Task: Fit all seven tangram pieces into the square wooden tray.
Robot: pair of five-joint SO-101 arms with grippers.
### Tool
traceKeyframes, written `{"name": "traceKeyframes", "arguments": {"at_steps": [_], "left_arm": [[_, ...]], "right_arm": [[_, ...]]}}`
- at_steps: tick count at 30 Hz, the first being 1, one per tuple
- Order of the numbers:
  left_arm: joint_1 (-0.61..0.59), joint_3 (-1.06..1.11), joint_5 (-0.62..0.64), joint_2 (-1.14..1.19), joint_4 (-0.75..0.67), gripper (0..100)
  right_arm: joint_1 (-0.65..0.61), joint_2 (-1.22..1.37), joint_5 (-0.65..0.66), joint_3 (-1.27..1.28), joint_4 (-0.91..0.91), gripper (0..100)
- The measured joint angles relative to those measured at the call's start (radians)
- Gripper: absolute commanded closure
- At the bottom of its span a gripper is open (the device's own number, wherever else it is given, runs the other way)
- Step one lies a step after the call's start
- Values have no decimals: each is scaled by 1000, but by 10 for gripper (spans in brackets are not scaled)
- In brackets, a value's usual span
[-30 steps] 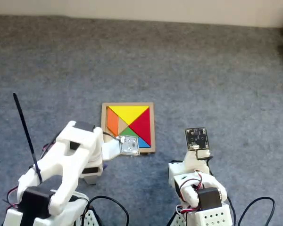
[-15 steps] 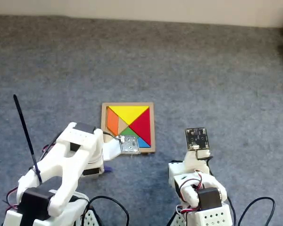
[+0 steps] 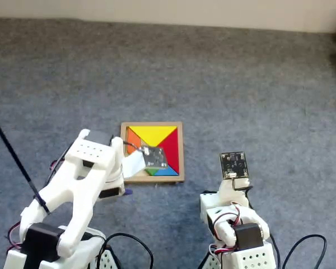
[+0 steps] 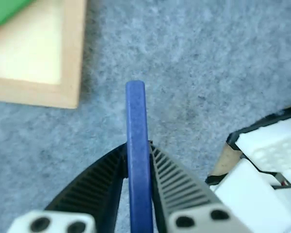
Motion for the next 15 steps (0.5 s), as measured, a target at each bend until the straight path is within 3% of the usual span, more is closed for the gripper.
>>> {"name": "traceKeyframes", "arguments": {"at_steps": [10,15], "left_arm": [[-2,-100,20,0,0,993],[2,-117,20,26,-66,993]], "right_arm": [[0,0,0,0,0,993],[0,0,0,0,0,993]]}}
